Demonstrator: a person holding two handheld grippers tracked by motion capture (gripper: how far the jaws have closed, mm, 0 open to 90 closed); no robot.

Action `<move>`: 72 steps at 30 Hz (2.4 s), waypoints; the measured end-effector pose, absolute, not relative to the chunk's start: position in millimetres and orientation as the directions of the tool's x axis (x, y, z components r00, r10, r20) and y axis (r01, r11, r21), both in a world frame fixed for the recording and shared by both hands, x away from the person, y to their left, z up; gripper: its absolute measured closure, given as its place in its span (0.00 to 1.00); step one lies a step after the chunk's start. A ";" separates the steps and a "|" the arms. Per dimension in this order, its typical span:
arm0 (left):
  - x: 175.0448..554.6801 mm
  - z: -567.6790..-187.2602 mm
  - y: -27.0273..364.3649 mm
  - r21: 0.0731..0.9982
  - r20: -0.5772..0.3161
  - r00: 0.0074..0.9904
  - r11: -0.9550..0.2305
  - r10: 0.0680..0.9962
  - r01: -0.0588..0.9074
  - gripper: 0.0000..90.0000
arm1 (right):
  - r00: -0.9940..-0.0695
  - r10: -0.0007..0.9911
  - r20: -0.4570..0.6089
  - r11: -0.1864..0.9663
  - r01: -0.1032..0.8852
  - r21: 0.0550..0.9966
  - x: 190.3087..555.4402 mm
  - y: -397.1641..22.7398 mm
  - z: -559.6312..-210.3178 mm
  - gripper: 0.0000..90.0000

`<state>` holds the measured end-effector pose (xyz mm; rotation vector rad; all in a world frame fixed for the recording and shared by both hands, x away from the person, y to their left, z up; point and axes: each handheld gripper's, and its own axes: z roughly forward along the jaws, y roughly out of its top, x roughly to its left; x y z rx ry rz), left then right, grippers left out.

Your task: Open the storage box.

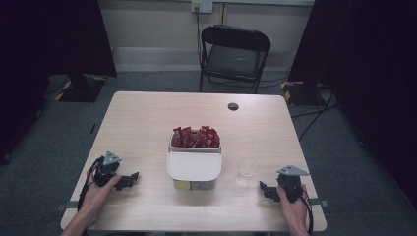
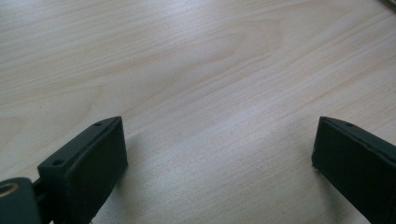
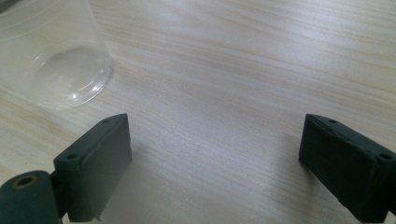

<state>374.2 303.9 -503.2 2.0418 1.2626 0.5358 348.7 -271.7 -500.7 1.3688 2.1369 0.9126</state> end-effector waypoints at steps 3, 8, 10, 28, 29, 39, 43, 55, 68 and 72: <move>374.0 -502.5 302.9 0.718 0.001 0.439 -0.306 0.898 0.625 0.03 | -0.412 0.911 -0.014 0.292 0.620 0.729 348.7 -271.7 -500.7 0.10; 373.0 -500.4 301.6 0.707 0.002 0.436 -0.310 0.900 0.636 0.06 | -0.411 0.911 -0.013 0.290 0.621 0.728 348.3 -271.8 -500.7 0.10; 372.9 -499.9 300.6 0.710 -0.003 0.437 -0.306 0.899 0.634 0.08 | -0.411 0.912 -0.013 0.290 0.621 0.728 348.3 -271.8 -500.7 0.09; 361.8 -489.3 291.4 0.722 -0.065 0.524 -0.323 0.849 0.612 0.18 | -0.405 0.914 -0.014 0.288 0.625 0.725 348.3 -272.1 -500.6 0.08; 361.1 -488.6 291.1 0.726 -0.072 0.529 -0.319 0.845 0.609 0.18 | -0.405 0.914 -0.016 0.289 0.624 0.726 348.5 -272.2 -500.7 0.08; 354.5 -479.4 283.3 0.748 -0.098 0.570 -0.318 0.815 0.583 0.19 | -0.398 0.917 -0.012 0.283 0.630 0.723 348.3 -272.7 -500.7 0.07; 352.5 -477.9 279.4 0.759 -0.122 0.595 -0.312 0.794 0.572 0.19 | -0.398 0.917 -0.012 0.283 0.630 0.723 348.1 -272.8 -500.8 0.07; 351.8 -469.7 262.3 0.783 -0.179 0.644 -0.288 0.744 0.551 0.20 | -0.395 0.919 -0.014 0.282 0.632 0.722 348.4 -272.9 -500.9 0.06; 347.6 -460.7 237.5 0.795 -0.155 0.696 -0.329 0.701 0.509 0.21 | -0.394 0.919 -0.013 0.281 0.633 0.722 348.5 -272.9 -501.0 0.05; 347.1 -458.3 230.7 0.797 -0.154 0.709 -0.338 0.688 0.500 0.21 | -0.394 0.919 -0.013 0.281 0.633 0.722 348.6 -272.9 -501.0 0.05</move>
